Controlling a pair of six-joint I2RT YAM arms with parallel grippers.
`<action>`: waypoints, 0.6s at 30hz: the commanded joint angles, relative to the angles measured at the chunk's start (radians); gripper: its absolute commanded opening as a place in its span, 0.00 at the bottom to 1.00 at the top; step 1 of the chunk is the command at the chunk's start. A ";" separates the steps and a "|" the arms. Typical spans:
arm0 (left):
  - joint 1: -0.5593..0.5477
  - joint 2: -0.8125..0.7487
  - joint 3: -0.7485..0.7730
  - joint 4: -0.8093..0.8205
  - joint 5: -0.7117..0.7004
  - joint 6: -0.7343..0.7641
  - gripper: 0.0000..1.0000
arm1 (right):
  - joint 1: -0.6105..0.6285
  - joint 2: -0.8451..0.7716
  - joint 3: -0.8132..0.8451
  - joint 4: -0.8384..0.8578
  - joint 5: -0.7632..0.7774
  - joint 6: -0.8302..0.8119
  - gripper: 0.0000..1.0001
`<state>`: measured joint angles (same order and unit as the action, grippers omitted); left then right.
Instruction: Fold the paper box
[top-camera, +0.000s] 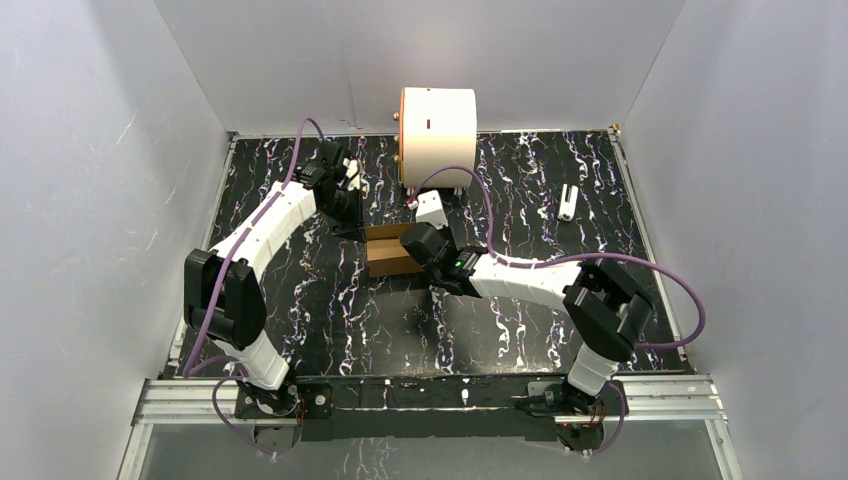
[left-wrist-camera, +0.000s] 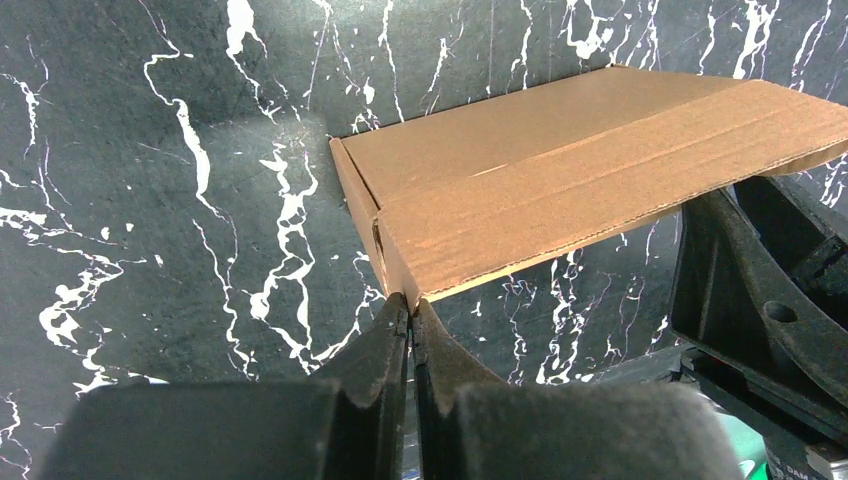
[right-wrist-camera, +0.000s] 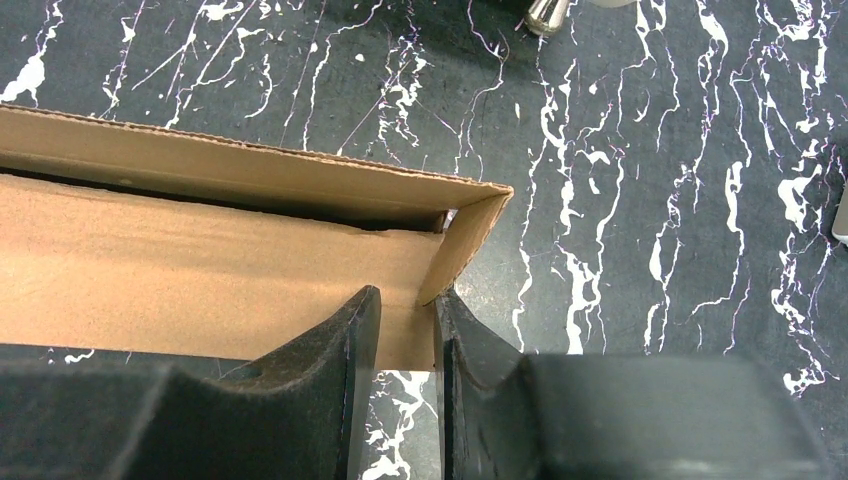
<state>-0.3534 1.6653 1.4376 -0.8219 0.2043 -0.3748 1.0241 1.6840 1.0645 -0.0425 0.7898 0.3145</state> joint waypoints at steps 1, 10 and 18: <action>-0.006 -0.025 0.028 -0.018 0.030 0.013 0.00 | 0.014 0.052 -0.015 -0.054 -0.104 0.034 0.36; -0.006 -0.039 -0.032 0.037 0.083 -0.034 0.00 | 0.014 0.054 -0.011 -0.058 -0.103 0.036 0.36; -0.007 -0.060 -0.067 0.043 0.031 -0.023 0.00 | 0.014 0.049 -0.010 -0.056 -0.101 0.035 0.36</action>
<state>-0.3531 1.6562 1.3876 -0.7773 0.2119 -0.3965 1.0233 1.6867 1.0645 -0.0341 0.7906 0.3149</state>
